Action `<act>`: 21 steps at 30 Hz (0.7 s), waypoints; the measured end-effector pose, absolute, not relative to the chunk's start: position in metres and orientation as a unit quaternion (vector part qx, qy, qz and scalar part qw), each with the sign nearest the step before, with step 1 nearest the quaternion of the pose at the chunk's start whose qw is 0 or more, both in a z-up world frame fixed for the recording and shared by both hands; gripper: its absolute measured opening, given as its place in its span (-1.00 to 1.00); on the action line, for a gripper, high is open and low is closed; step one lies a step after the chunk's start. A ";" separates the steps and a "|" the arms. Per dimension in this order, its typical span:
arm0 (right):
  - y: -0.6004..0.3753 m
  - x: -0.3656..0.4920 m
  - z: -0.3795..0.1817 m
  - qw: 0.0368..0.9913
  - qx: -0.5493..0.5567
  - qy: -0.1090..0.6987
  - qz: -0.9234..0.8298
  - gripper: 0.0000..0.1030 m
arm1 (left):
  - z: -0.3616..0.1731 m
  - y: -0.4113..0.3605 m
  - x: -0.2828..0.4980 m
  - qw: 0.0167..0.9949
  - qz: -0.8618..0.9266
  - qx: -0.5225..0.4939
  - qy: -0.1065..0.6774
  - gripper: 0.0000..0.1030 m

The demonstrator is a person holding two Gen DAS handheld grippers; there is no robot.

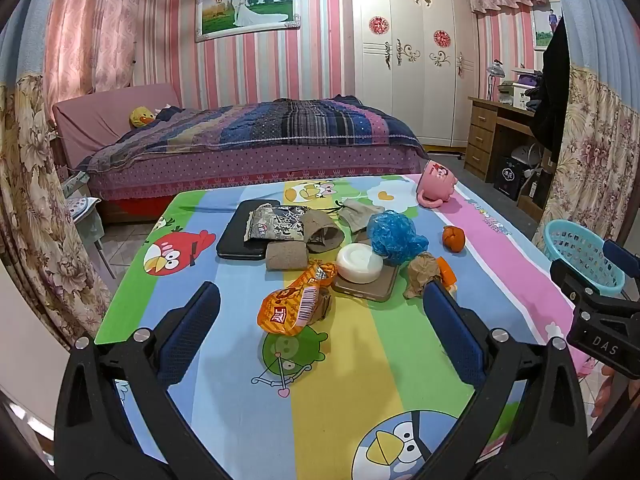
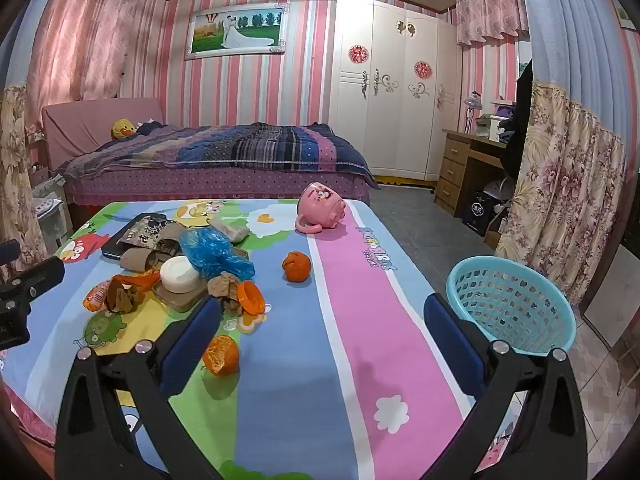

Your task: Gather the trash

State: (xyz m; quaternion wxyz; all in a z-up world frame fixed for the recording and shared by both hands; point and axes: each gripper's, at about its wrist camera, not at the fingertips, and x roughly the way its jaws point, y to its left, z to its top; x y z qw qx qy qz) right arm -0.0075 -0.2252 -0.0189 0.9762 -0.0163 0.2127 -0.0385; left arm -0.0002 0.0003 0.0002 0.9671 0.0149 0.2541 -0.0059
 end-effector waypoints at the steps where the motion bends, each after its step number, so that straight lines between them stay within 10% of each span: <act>1: -0.225 -0.008 -0.019 0.976 -0.017 0.213 -0.038 0.93 | 0.000 0.000 0.000 0.967 -0.006 0.015 0.255 0.90; 21: -0.225 -0.007 -0.019 0.976 -0.017 0.214 -0.039 0.93 | 0.000 0.000 0.000 0.967 -0.005 0.016 0.255 0.90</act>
